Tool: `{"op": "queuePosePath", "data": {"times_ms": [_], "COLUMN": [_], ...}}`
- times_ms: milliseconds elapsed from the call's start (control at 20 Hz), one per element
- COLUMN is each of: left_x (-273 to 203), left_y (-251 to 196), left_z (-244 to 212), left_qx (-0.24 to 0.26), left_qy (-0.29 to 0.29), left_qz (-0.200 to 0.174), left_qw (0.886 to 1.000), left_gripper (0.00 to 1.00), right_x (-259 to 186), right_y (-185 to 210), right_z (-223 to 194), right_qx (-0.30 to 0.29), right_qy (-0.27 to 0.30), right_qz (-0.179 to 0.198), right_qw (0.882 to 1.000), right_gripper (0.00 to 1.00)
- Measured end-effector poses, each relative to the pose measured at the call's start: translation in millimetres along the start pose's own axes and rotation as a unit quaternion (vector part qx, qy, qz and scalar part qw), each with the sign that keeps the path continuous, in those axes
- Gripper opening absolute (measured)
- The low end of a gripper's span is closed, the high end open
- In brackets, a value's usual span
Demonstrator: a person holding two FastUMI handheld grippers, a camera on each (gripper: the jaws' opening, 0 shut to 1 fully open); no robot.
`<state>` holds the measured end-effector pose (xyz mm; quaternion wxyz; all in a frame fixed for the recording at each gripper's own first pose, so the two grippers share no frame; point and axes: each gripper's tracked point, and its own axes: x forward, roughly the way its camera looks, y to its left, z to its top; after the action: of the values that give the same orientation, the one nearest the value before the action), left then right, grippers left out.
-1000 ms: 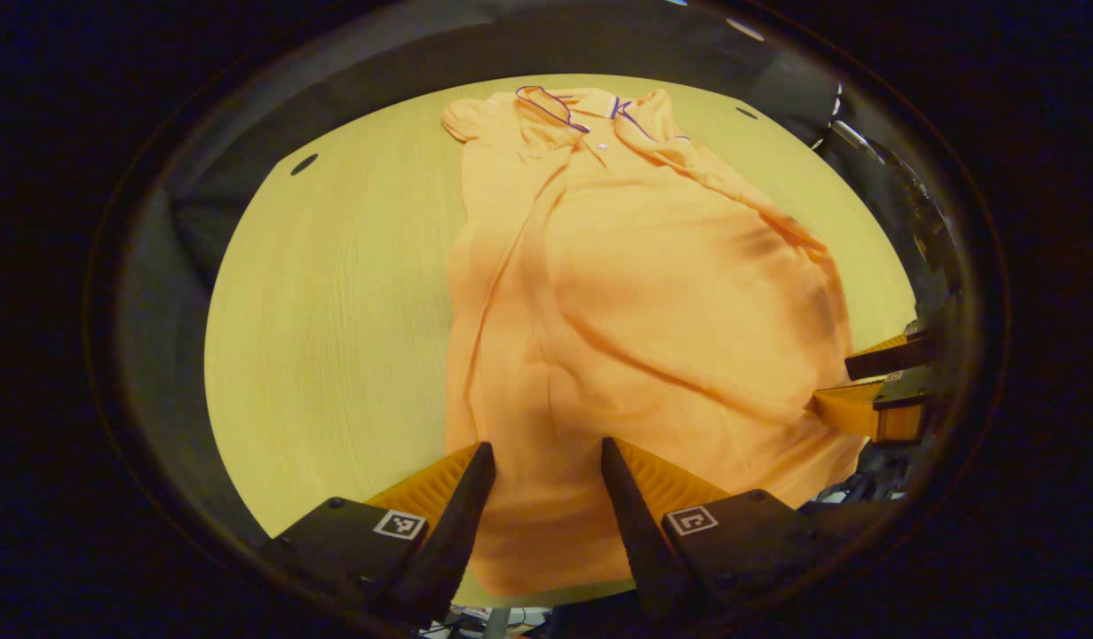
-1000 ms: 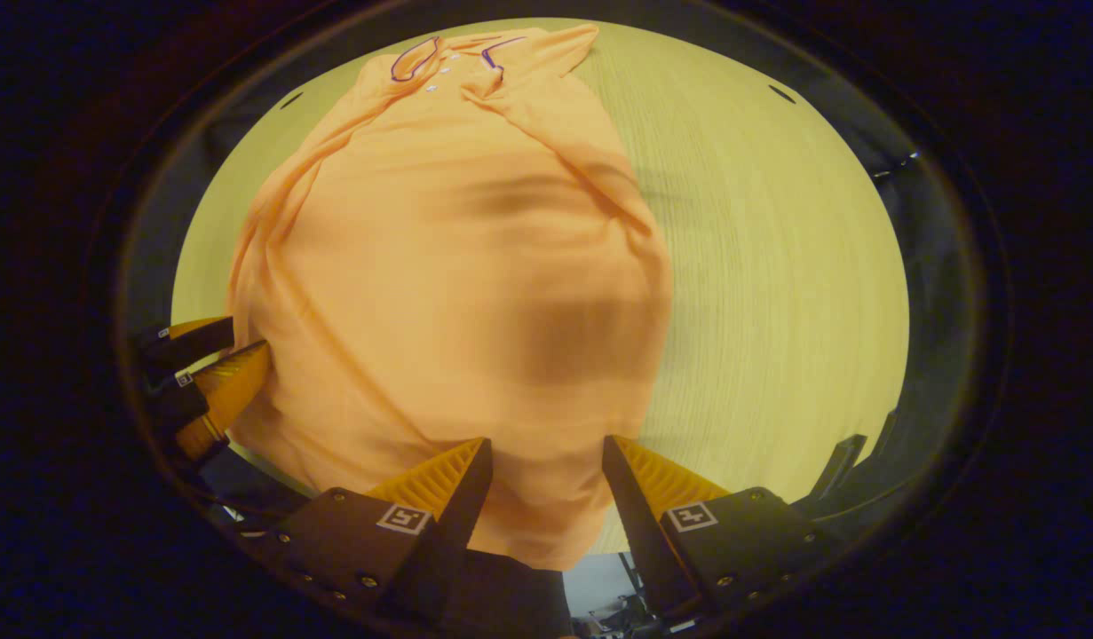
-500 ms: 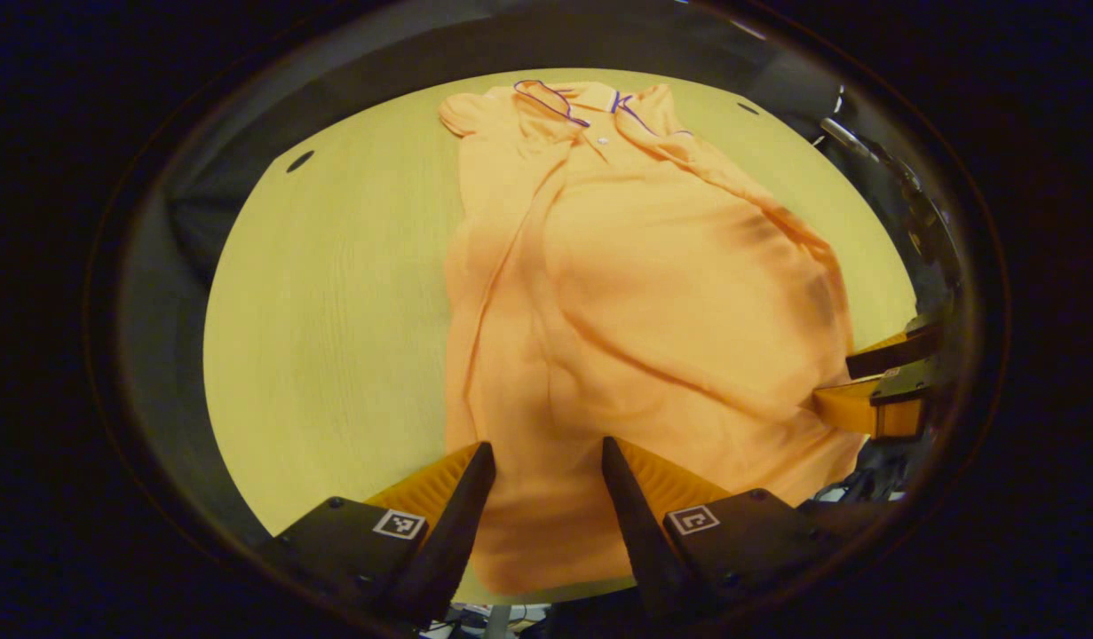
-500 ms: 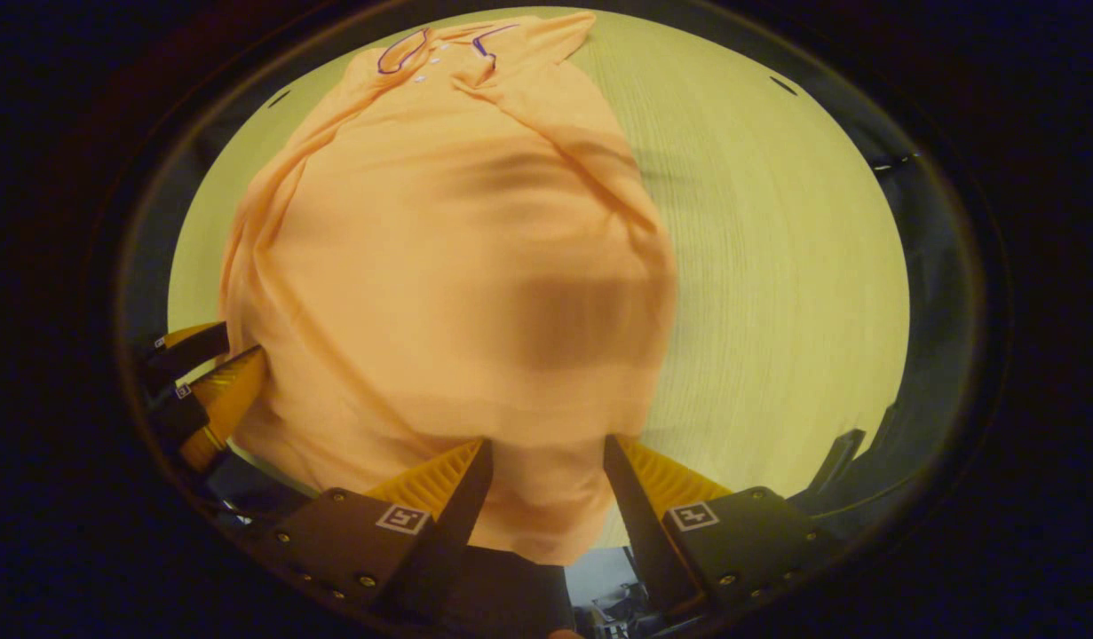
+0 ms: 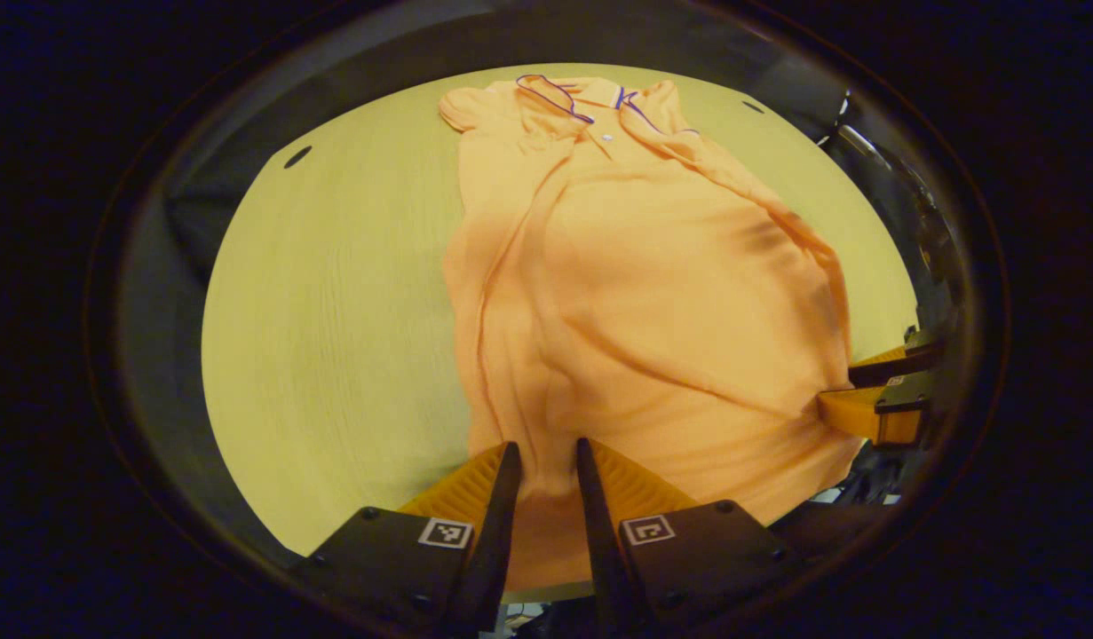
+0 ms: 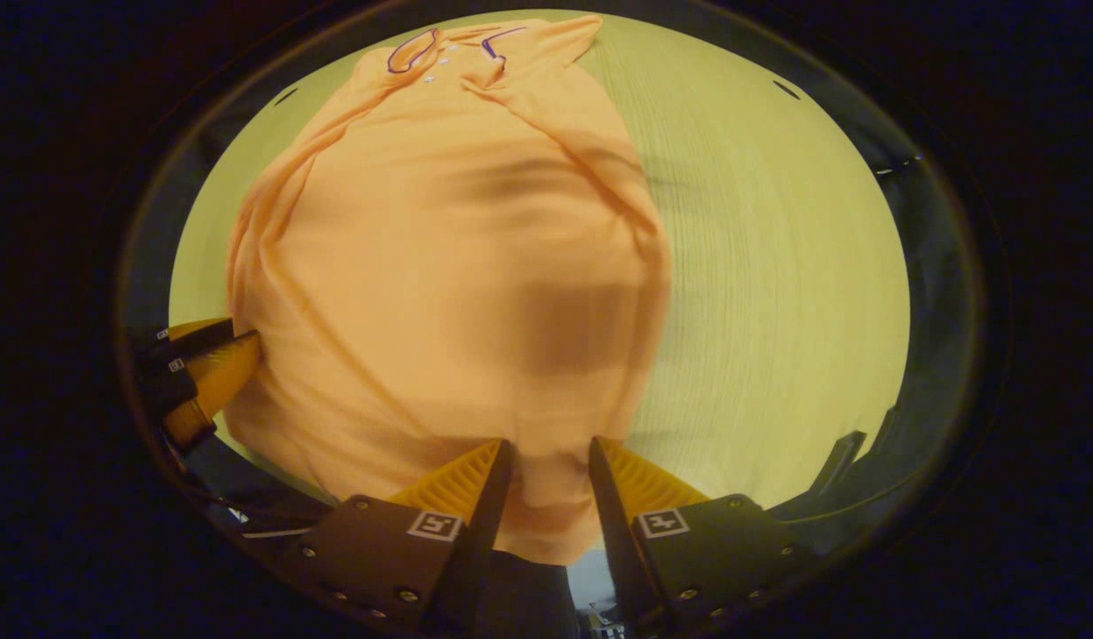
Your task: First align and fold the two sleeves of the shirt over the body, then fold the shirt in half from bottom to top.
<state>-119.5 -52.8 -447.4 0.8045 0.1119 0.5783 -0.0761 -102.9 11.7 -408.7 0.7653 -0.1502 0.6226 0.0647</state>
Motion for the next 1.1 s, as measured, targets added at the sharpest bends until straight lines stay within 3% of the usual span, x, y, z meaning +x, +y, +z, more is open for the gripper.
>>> {"op": "queuePosePath", "data": {"times_ms": [50, 100, 150, 200, 250, 450, 800, 1100], "left_x": [-1, -1, 0, 1, 1, 0, -3, -11], "left_y": [-1, -3, -5, -5, -6, -4, -1, 8], "left_z": [0, 1, 1, 1, 1, 2, 6, 41], "left_qx": [-0.003, -0.006, -0.008, -0.005, -0.002, -0.017, -0.048, -0.045], "left_qy": [-0.002, -0.004, -0.003, 0.000, 0.003, -0.005, -0.012, -0.040], "left_qz": [-0.001, -0.003, -0.001, -0.001, 0.000, -0.001, -0.011, -0.003], "left_qw": [1.000, 1.000, 1.000, 1.000, 1.000, 1.000, 0.999, 0.998], "left_gripper": [0.41, 0.26, 0.17, 0.11, 0.11, 0.06, 0.06, 0.06], "right_x": [0, 0, 0, 0, 1, 0, -4, -29], "right_y": [2, 3, 4, 5, 5, 4, 12, 9], "right_z": [-1, -2, -1, 0, -1, 0, 4, 40], "right_qx": [-0.001, -0.001, -0.001, 0.003, 0.000, 0.006, 0.064, 0.085], "right_qy": [0.001, 0.001, 0.001, -0.001, -0.001, -0.006, -0.022, -0.058], "right_qz": [0.001, 0.001, 0.002, 0.002, 0.003, 0.012, 0.063, 0.084], "right_qw": [1.000, 1.000, 1.000, 1.000, 1.000, 1.000, 0.996, 0.991], "right_gripper": [0.52, 0.35, 0.27, 0.14, 0.08, 0.08, 0.08, 0.08]}}
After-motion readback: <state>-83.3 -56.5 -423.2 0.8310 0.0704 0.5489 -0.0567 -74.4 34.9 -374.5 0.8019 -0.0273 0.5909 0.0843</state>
